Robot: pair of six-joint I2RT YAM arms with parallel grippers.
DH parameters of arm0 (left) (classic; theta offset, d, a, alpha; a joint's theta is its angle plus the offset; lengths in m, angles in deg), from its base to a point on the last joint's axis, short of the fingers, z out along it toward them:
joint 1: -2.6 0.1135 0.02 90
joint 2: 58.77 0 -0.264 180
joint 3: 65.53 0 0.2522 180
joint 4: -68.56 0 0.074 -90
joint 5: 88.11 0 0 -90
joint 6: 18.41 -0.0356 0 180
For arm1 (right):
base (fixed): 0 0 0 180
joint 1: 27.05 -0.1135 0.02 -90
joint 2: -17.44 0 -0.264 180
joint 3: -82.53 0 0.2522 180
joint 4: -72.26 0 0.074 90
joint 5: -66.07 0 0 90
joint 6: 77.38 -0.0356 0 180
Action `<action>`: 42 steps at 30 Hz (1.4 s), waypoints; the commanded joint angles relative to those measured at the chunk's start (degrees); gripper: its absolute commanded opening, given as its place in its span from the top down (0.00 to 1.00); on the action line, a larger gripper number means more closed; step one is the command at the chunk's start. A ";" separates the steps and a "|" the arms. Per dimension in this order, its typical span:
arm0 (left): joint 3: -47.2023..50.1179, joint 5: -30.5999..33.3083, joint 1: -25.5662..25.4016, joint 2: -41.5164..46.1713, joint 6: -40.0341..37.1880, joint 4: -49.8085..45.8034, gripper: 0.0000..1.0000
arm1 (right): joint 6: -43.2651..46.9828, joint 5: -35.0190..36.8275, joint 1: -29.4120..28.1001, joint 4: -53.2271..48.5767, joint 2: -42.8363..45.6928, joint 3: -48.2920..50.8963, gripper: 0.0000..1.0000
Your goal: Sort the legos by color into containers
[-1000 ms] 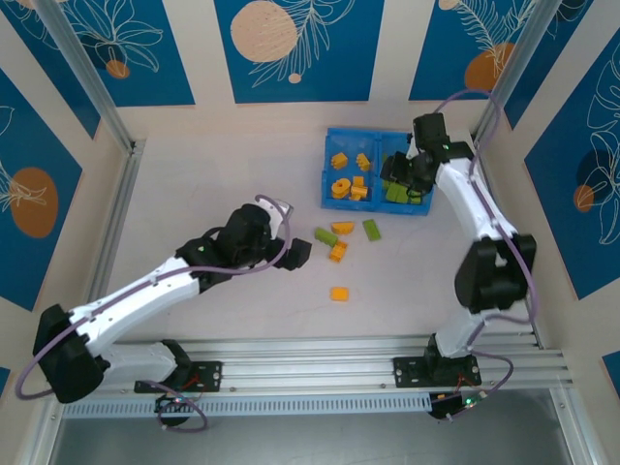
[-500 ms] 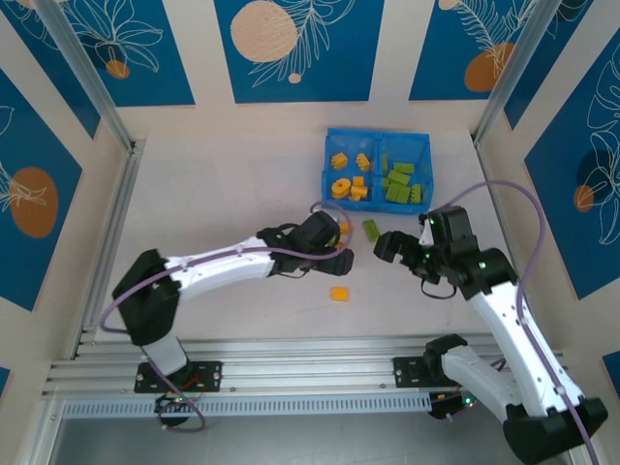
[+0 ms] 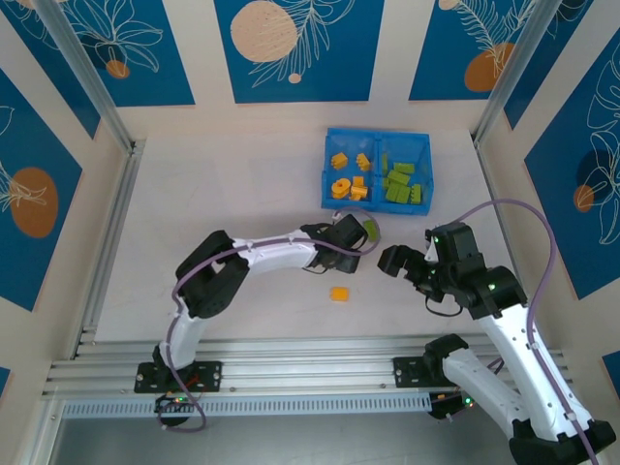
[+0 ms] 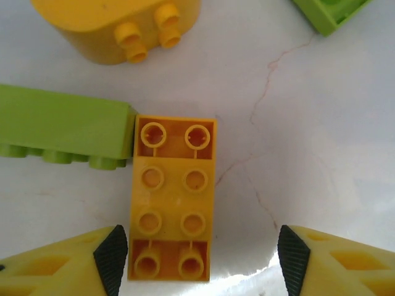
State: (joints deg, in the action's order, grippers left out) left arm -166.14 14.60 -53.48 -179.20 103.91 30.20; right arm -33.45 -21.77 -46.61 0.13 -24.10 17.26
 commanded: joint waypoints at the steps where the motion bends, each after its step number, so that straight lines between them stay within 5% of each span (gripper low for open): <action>1: -2.24 0.37 0.99 -2.59 -1.09 -2.02 0.41 | -0.76 0.06 -0.49 -0.40 -0.47 -0.94 0.00; 11: 0.58 -3.03 0.97 -0.47 -3.35 1.13 0.73 | -2.76 -0.74 -0.82 0.62 1.19 -0.53 0.01; 16: 3.45 -5.68 0.88 8.84 -4.38 3.19 0.74 | -4.13 0.07 -0.84 0.08 2.05 -2.04 0.00; 22: -4.53 0.79 2.27 12.41 -9.72 -0.47 0.74 | -6.50 4.85 -0.85 1.82 5.64 -3.19 0.00; 29: -26.78 6.50 7.71 -2.52 -14.78 -3.42 0.74 | -8.40 5.67 -0.93 1.72 6.64 -2.73 0.00; 38: -62.60 2.94 13.17 -28.80 -16.12 -3.53 0.76 | -10.05 6.31 -1.24 -1.27 11.02 -2.55 0.01; 42: -66.08 1.89 14.44 -32.32 -16.10 2.96 0.64 | -10.50 5.90 -1.30 -3.05 12.26 -2.13 0.01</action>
State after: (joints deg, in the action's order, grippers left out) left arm -227.93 17.69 -40.06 -211.15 88.85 28.19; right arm -42.28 -16.37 -47.35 -0.53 -12.82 15.49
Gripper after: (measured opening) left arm 0.333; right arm 0.992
